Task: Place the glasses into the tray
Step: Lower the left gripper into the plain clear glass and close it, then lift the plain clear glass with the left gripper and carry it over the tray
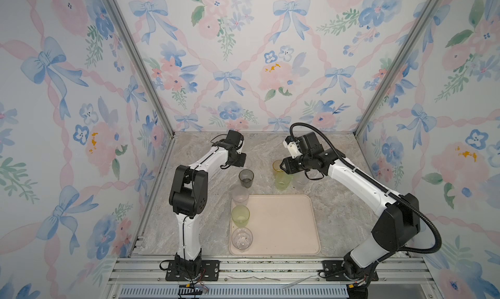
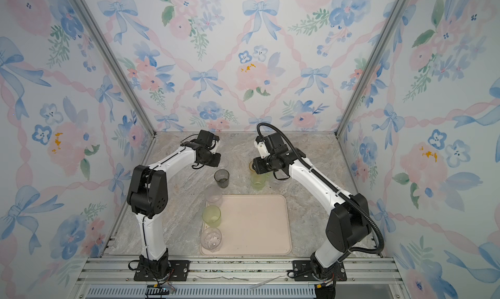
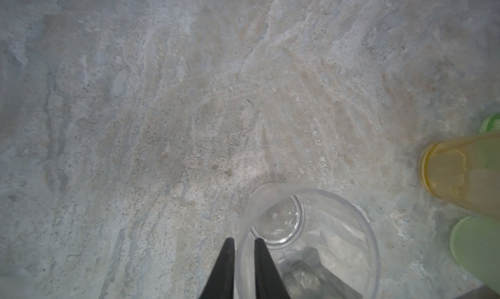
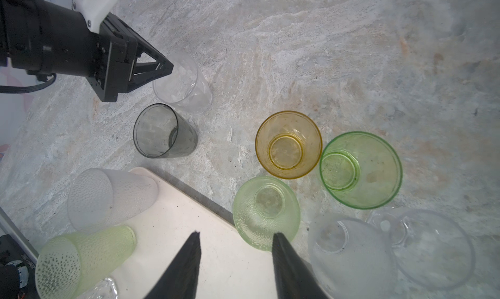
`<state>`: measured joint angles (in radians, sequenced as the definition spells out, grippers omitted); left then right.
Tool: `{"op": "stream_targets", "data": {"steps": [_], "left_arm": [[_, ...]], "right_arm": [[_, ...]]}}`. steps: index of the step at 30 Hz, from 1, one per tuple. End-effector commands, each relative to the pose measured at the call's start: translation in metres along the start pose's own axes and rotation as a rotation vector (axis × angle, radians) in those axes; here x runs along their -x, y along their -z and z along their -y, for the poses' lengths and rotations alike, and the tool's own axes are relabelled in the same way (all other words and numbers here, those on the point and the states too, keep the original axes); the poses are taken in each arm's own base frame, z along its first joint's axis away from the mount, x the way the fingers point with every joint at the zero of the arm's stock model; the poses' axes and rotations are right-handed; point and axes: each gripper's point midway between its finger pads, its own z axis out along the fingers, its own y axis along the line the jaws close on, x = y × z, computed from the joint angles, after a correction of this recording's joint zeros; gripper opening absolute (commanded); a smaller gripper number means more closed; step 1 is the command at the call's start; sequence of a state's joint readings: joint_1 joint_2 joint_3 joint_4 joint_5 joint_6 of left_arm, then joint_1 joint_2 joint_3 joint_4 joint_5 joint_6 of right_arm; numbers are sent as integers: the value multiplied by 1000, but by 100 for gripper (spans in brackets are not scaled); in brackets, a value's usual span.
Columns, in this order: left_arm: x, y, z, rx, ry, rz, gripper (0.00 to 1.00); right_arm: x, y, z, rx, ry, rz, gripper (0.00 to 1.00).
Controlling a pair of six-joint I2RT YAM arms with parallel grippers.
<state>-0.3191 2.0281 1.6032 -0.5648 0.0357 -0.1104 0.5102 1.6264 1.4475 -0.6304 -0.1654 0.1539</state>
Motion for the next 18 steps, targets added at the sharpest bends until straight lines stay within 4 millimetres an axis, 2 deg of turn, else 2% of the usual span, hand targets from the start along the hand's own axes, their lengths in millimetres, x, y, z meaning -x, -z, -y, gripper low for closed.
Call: {"op": "stream_targets", "data": {"steps": [1, 9, 18], "left_arm": [[-1, -2, 1, -10, -18, -25, 17], [3, 1, -2, 11, -23, -13, 4], [20, 11, -7, 46, -28, 33, 0]], "right_arm": [[-3, -2, 5, -2, -21, -1, 47], [-2, -2, 5, 0, -23, 3, 47], [-2, -2, 4, 4, -26, 6, 47]]}}
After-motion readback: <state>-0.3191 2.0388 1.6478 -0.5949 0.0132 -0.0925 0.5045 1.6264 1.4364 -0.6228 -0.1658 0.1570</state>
